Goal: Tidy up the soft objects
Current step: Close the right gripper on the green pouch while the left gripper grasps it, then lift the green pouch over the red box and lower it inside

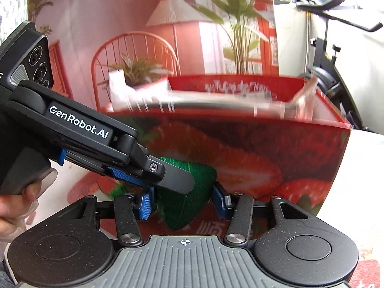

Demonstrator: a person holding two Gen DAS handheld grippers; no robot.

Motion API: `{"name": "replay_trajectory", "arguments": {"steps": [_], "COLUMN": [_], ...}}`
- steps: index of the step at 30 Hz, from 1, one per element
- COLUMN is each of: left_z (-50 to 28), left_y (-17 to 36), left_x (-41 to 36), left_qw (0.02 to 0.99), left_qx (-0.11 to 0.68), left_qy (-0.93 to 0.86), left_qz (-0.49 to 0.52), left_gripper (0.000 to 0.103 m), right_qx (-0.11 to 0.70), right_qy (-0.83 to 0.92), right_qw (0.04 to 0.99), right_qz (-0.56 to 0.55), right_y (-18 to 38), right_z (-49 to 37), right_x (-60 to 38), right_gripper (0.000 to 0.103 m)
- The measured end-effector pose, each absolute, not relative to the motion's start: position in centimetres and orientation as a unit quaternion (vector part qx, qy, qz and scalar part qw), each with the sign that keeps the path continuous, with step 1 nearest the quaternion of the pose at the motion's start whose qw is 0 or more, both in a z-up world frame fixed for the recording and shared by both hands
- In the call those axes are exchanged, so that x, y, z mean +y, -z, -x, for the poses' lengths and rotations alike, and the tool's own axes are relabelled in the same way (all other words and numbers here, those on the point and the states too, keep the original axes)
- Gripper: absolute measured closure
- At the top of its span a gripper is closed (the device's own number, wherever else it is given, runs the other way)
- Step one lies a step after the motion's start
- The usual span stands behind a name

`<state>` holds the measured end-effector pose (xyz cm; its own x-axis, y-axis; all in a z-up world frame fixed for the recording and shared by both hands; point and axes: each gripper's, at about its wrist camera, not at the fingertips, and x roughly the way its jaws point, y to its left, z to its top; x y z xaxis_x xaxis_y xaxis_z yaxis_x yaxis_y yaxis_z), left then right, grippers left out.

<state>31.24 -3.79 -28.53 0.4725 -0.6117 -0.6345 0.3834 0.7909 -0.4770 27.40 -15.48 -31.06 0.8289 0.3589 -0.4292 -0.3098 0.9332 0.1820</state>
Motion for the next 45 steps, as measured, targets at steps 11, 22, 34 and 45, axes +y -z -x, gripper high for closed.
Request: {"name": "replay_trajectory", "arguments": {"steps": [11, 22, 34, 45], "left_z": [-28.1, -26.6, -28.8, -33.1], "left_y": [22.4, 18.2, 13.3, 12.7], "left_x": [-3.7, -3.7, -4.1, -5.2], "left_qw": [0.874, 0.890, 0.906, 0.910], "left_qx": [0.354, 0.302, 0.247, 0.228], "left_qy": [0.303, 0.317, 0.328, 0.337], "left_qz": [0.134, 0.129, 0.105, 0.085], "left_gripper": [0.053, 0.053, 0.053, 0.053], "right_qx": [0.166, 0.113, 0.067, 0.061], "right_qy": [-0.180, -0.180, -0.182, -0.175], "right_qw": [0.969, 0.977, 0.979, 0.980], "right_qz": [-0.026, 0.010, 0.058, 0.075], "right_y": [24.9, 19.1, 13.4, 12.6], "right_z": [-24.3, -23.2, -26.1, -31.9], "right_x": [-15.8, -15.5, -16.0, -17.4], "right_gripper": [0.057, 0.057, 0.057, 0.057]}}
